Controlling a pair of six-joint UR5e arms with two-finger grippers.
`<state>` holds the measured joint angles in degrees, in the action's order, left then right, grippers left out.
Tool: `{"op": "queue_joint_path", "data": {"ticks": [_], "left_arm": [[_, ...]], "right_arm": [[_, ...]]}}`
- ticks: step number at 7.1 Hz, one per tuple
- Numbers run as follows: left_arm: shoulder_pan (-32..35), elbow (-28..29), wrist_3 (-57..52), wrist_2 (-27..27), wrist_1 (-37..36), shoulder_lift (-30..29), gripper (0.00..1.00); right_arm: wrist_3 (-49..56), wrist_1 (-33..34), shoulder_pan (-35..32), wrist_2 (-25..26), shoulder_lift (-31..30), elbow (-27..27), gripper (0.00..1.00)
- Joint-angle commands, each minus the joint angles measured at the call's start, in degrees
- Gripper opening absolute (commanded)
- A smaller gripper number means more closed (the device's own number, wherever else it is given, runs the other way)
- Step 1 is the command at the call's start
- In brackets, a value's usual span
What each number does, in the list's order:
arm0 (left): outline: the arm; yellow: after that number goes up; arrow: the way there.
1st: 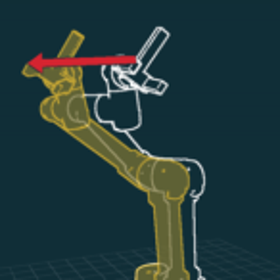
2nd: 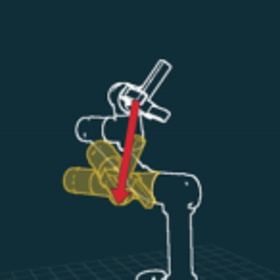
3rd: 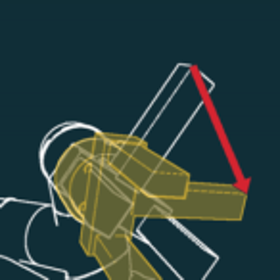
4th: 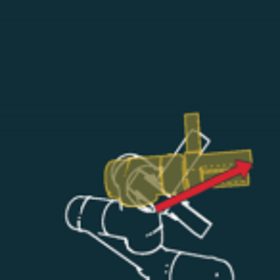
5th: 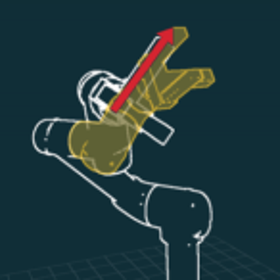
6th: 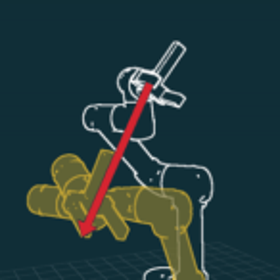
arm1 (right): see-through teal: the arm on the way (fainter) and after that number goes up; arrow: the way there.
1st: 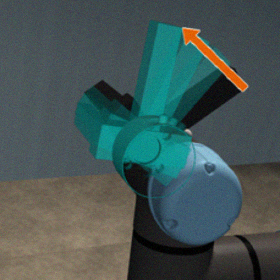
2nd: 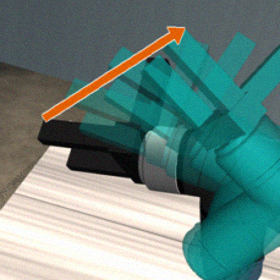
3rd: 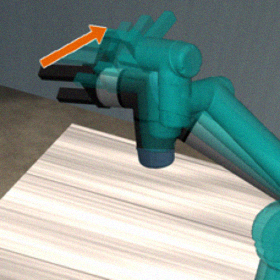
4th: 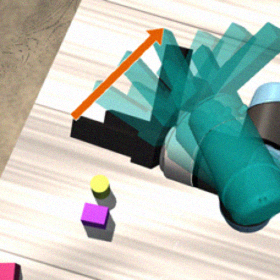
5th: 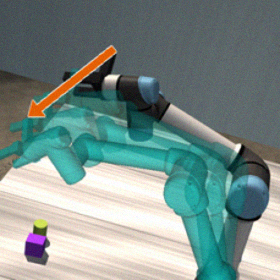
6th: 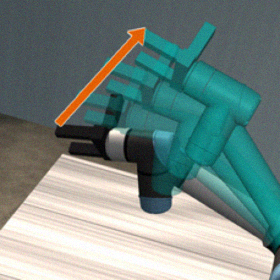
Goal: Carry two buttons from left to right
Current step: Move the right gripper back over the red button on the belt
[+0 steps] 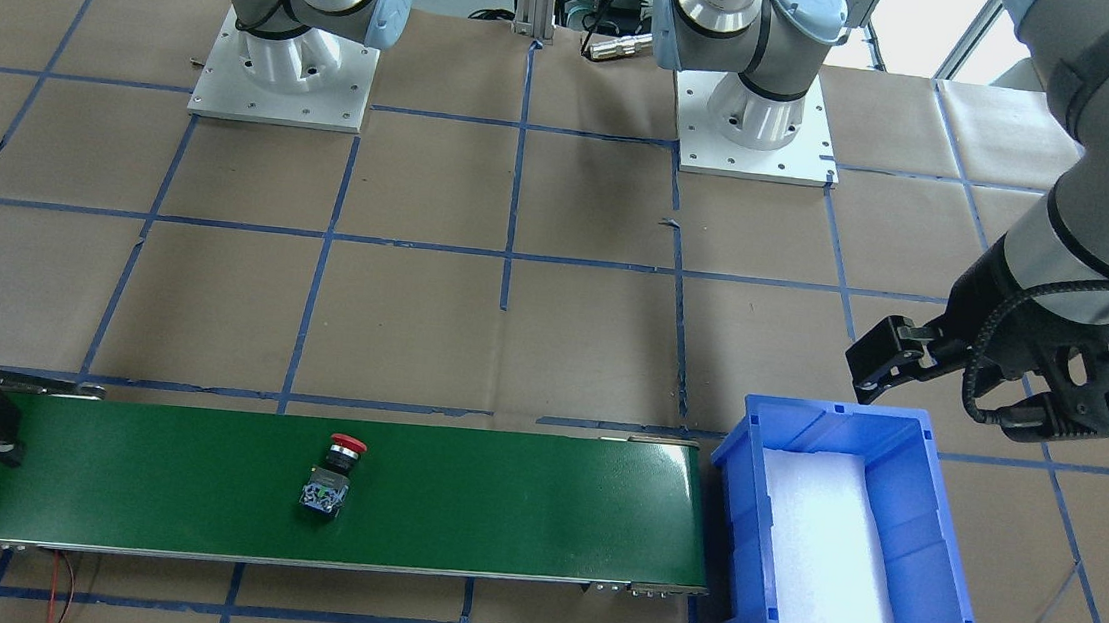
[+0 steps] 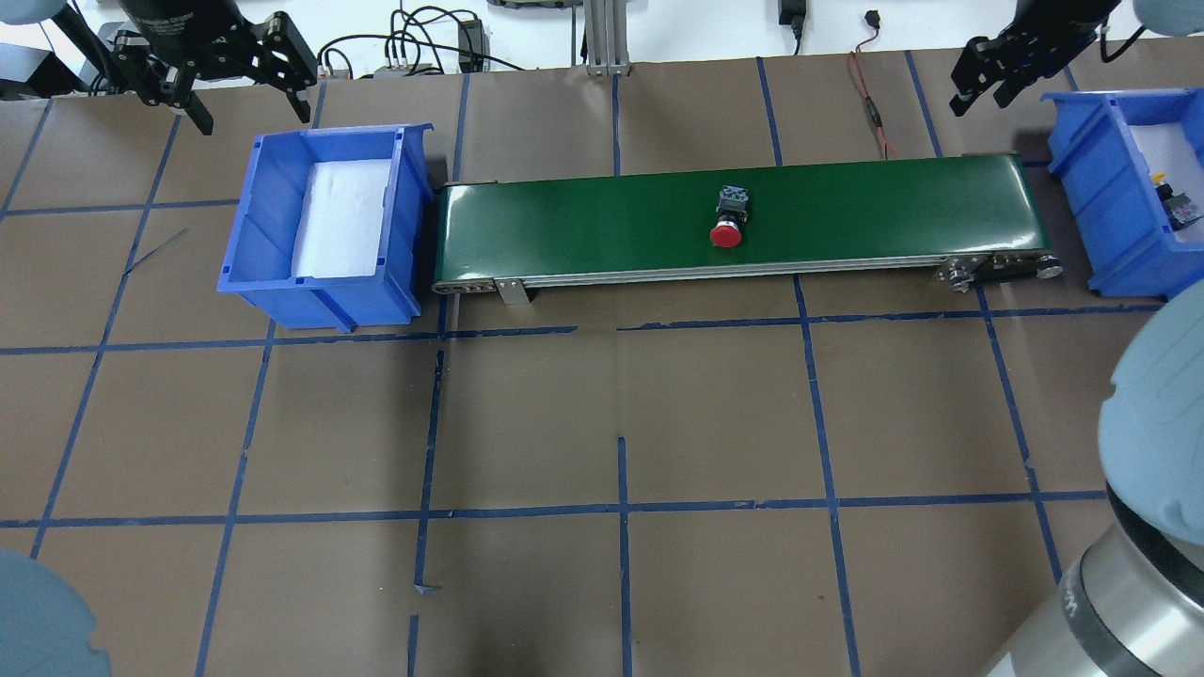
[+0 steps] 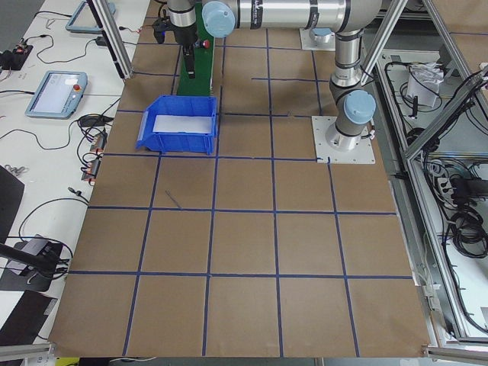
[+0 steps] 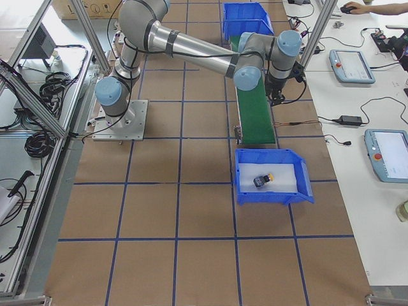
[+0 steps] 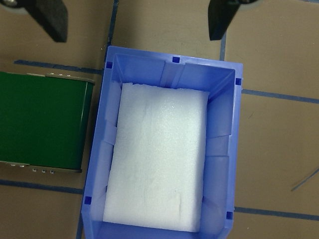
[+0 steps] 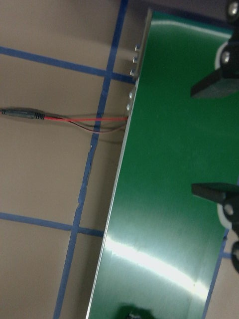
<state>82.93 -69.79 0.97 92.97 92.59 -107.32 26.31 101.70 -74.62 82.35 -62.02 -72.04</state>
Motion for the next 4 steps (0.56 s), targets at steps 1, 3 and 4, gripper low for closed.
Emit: {"op": "queue_joint_path", "data": {"ticks": [1, 3, 4], "left_arm": [[-0.31, 0.01, 0.00, 0.10, 0.05, 0.27, 1.00], [-0.48, -0.25, 0.00, -0.07, 0.05, 0.53, 1.00], [-0.48, -0.25, 0.00, -0.16, 0.05, 0.44, 1.00]], "right_arm": [[-14.64, -0.01, -4.90, -0.09, -0.29, -2.40, 0.77], [-25.91, 4.18, -8.77, 0.00, -0.73, -6.17, 0.79], [-30.40, 4.91, -9.83, 0.61, -0.64, -6.79, 0.79]]}}
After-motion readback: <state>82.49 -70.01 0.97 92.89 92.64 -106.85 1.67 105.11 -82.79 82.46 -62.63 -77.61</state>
